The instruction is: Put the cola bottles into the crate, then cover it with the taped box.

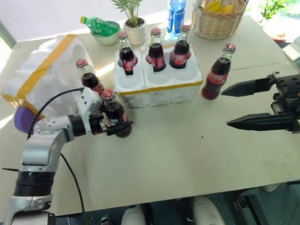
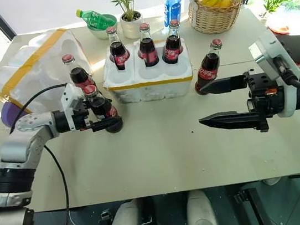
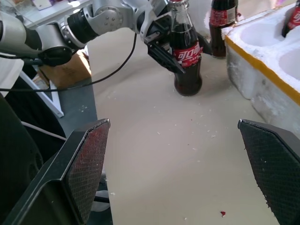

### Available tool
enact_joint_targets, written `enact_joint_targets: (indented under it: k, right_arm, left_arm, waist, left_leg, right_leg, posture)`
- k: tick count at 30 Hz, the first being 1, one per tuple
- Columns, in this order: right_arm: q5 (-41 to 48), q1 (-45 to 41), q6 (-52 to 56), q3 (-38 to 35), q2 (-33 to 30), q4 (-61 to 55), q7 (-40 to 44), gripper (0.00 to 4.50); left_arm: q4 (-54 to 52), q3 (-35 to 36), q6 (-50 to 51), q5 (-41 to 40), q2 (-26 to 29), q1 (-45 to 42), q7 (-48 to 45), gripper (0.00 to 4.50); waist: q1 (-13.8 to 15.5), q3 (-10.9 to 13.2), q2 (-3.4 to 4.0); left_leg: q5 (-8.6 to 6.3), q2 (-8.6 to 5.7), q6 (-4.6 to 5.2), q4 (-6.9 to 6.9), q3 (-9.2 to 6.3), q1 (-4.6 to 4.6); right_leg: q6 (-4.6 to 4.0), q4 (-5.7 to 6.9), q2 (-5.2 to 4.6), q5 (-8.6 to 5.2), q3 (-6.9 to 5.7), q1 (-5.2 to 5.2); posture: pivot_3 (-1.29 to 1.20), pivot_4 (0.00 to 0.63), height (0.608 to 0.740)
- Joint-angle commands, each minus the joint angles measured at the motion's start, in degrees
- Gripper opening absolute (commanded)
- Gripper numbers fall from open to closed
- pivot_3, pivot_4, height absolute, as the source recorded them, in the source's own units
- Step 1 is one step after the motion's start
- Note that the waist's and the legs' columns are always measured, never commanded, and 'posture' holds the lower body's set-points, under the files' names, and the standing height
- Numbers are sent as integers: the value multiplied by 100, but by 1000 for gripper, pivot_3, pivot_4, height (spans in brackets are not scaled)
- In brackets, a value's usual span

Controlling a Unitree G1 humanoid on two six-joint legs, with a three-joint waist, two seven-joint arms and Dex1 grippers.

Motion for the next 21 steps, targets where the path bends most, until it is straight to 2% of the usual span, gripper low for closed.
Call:
enact_joint_targets:
  k: [1, 5, 8, 12, 14, 17, 21]
  right_arm:
    - [153, -83, -65, -195, 11, -72, -197, 4500]
    - [-70, 122, -274, -236, 88, 81, -146, 4500]
    - [-216, 304, -443, -280, 147, 184, -81, 4500]
    - [-300, 509, -607, -374, 272, 192, -93, 4500]
    - [-328, 569, -670, -398, 331, 157, -164, 4500]
    - [-399, 629, -742, -440, 445, 80, -401, 4500]
    - [-369, 713, -758, -498, 557, -51, -679, 4500]
  left_arm:
    - [-233, 122, 19, -64, 125, -88, -232, 2814]
    - [-739, 391, 708, -605, 451, -197, -539, 2861]
    - [-977, 602, 1353, -1151, 410, -677, -506, 2861]
    - [-658, 682, 1841, -1528, -264, -1844, -37, 2861]
    - [-281, 620, 1733, -1348, -720, -2366, 316, 2861]
    - [564, 350, 1046, -572, -1426, -3059, 1054, 2861]
    - [1694, 218, 372, 184, -2060, -3622, 1892, 2861]
  waist:
    - [2, 0, 0]
    - [2, 5, -9]
    - [38, 13, -22]
    - [171, 16, -27]
    - [185, 16, -27]
    - [157, 15, -25]
    - [123, 15, -24]
  left_leg:
    - [0, 1, 1, 0, 0, 0]
    - [-2, 1, 4, 0, -1, -2]
    - [-2, 1, 4, 0, -2, -4]
    - [-1, -3, 4, 19, -13, -12]
    - [-3, -6, 8, 33, -17, -10]
    - [-18, -6, 33, 76, -18, -6]
    - [-23, -4, 41, 82, -12, -3]
  right_leg:
    - [0, 0, 1, 0, 0, -1]
    - [0, -1, 1, 0, 0, -1]
    - [1, 0, 1, -1, 0, 0]
    - [15, -4, 2, 7, -5, 10]
    - [24, -6, 2, 11, -7, 25]
    - [32, -5, 3, 14, -7, 45]
    - [40, -9, 5, 18, -3, 45]
  posture:
    - [0, 150, 740]
    - [0, 150, 740]
    - [0, 150, 740]
    - [0, 150, 740]
    - [0, 150, 740]
    - [0, 150, 740]
    - [0, 150, 740]
